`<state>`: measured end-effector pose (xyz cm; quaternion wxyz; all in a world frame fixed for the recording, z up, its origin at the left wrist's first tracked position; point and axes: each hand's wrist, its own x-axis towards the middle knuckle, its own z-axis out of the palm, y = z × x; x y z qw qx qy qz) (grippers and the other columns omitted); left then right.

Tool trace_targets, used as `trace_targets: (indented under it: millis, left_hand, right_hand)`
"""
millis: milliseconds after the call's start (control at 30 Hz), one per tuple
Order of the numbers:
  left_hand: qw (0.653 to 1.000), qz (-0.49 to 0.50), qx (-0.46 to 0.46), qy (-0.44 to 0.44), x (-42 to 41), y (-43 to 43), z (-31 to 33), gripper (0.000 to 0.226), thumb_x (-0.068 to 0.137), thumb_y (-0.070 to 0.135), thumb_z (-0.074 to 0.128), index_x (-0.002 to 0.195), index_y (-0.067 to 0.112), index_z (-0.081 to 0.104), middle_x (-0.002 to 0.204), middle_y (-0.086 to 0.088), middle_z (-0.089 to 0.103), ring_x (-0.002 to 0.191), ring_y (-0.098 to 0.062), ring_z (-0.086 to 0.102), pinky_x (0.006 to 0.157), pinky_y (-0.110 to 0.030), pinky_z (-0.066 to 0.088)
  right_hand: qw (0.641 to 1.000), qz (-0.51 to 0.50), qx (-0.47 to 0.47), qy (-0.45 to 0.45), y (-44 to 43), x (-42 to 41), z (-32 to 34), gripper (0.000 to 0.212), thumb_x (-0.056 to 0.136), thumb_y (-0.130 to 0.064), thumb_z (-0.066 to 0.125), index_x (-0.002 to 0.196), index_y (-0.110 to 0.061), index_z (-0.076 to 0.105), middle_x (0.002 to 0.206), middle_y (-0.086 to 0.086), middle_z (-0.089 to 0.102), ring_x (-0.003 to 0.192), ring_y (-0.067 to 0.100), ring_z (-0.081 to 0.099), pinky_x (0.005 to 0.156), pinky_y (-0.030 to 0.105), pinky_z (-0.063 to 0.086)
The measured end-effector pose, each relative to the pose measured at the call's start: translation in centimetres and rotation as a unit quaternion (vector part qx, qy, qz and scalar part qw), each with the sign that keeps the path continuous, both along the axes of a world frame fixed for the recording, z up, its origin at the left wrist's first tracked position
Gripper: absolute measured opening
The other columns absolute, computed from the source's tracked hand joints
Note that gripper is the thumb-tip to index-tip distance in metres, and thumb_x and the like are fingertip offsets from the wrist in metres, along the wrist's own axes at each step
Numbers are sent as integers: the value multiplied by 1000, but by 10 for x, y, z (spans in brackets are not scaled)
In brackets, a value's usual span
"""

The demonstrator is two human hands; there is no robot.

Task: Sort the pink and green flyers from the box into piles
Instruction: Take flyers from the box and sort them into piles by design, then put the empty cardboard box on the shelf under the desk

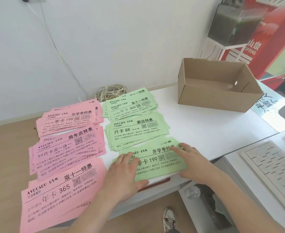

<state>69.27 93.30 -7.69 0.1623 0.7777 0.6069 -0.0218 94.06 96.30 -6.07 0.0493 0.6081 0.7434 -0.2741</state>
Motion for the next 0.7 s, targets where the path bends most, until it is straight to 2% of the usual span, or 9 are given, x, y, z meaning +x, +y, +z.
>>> trace_targets:
  millis: [100, 200, 333, 433, 500, 567, 633, 700]
  left_hand:
    - [998, 17, 53, -34, 7, 13, 10, 66, 92, 61, 38, 145, 25, 23, 150, 7, 27, 137, -13, 24, 109, -31, 30]
    - [986, 25, 118, -116, 24, 40, 30, 47, 98, 45, 38, 141, 25, 33, 142, 10, 35, 130, -10, 32, 103, -23, 31]
    - [969, 6, 180, -172, 65, 92, 56, 35, 97, 32, 46, 131, 22, 49, 132, 8, 44, 120, -12, 42, 98, -23, 33]
    - [967, -17, 194, -166, 101, 132, 67, 36, 96, 27, 50, 131, 18, 51, 138, 3, 44, 125, -18, 41, 102, -24, 28]
    - [969, -26, 185, -162, 126, 158, 71, 38, 96, 26, 50, 133, 17, 50, 145, 0, 39, 129, -21, 38, 105, -25, 24]
    - [973, -31, 166, -155, 150, 180, 74, 42, 97, 27, 47, 138, 19, 44, 152, 0, 29, 134, -21, 31, 108, -24, 18]
    - [979, -28, 141, -142, 170, 197, 73, 49, 97, 31, 46, 143, 24, 35, 156, -2, 18, 139, -22, 21, 110, -26, 14]
    - [985, -9, 103, -140, 185, 210, 67, 55, 95, 40, 47, 145, 29, 29, 158, -6, 10, 140, -26, 17, 113, -30, 15]
  right_hand:
    - [999, -19, 13, 41, 10, 17, 17, 88, 82, -39, 70, 149, -42, 14, 159, -7, 11, 142, 18, 16, 114, 34, 21]
    - [992, -52, 107, 31, 40, 47, 40, 73, 89, -39, 62, 149, -35, 21, 157, -8, 19, 139, 21, 23, 112, 31, 23]
    - [975, -108, 195, 0, 93, 89, 64, 67, 91, -32, 60, 148, -30, 26, 155, -10, 22, 138, 25, 21, 107, 34, 29]
    - [963, -157, 218, -27, 136, 125, 62, 69, 91, -23, 59, 148, -27, 22, 155, -4, 18, 141, 28, 13, 108, 43, 33]
    - [955, -192, 222, -53, 159, 149, 56, 69, 89, -13, 54, 147, -27, 21, 152, -2, 22, 141, 28, 14, 102, 48, 40]
    - [946, -208, 235, -85, 174, 164, 51, 58, 86, -6, 50, 139, -25, 36, 138, -3, 42, 131, 27, 32, 85, 41, 47]
    - [935, -176, 282, -121, 176, 167, 45, 41, 83, -2, 51, 118, -22, 58, 106, -3, 62, 104, 25, 52, 67, 33, 45]
    - [938, -133, 293, -131, 167, 160, 40, 34, 76, 0, 56, 100, -23, 65, 85, -7, 65, 84, 22, 57, 58, 32, 46]
